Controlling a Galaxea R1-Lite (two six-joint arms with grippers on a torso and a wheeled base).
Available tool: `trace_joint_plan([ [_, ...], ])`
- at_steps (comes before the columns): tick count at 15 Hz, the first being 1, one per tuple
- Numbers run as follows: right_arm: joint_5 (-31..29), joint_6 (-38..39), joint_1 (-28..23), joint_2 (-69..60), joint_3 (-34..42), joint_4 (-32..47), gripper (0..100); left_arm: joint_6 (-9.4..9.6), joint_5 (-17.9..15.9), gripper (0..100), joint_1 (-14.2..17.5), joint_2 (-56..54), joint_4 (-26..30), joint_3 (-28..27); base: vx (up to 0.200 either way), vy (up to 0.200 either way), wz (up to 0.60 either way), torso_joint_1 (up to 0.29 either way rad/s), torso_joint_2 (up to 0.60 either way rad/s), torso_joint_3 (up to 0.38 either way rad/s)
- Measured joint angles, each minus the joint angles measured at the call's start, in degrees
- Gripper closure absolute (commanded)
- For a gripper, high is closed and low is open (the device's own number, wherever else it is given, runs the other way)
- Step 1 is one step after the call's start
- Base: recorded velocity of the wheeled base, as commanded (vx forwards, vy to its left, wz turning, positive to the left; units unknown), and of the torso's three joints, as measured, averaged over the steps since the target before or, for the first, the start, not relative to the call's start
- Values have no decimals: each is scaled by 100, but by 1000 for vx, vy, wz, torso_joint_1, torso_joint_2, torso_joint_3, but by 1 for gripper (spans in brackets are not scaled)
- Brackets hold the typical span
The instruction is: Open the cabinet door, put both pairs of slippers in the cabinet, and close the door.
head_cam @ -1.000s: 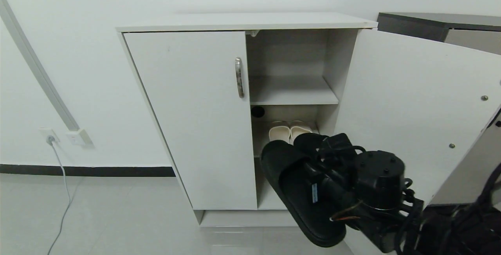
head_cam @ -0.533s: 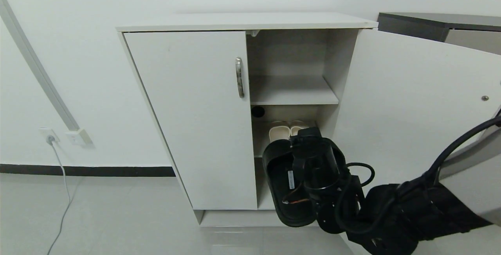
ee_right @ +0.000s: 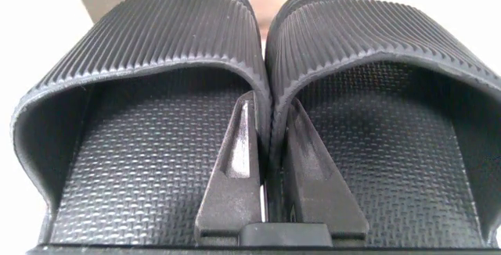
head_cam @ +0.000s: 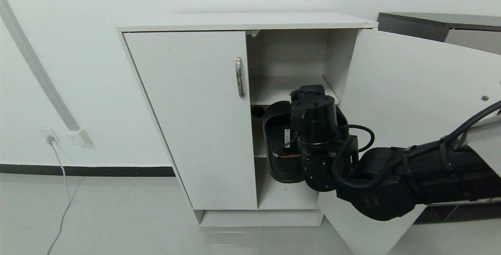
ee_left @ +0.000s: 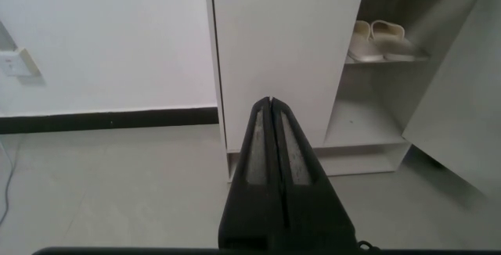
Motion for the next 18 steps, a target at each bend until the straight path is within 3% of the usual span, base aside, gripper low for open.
trace_joint_plan([
  [2, -12, -241, -72, 24, -9, -433, 100, 2, -1, 100, 0, 0, 0, 0, 0, 0, 0, 0, 0, 0],
  [6, -15, -274, -99, 57, 13, -441, 100, 5, -1, 100, 0, 0, 0, 0, 0, 0, 0, 0, 0, 0],
  [18, -12, -263, -94, 49, 115, -449, 100, 11, -6, 100, 0, 0, -2, 0, 183, 0, 0, 2, 3, 2],
])
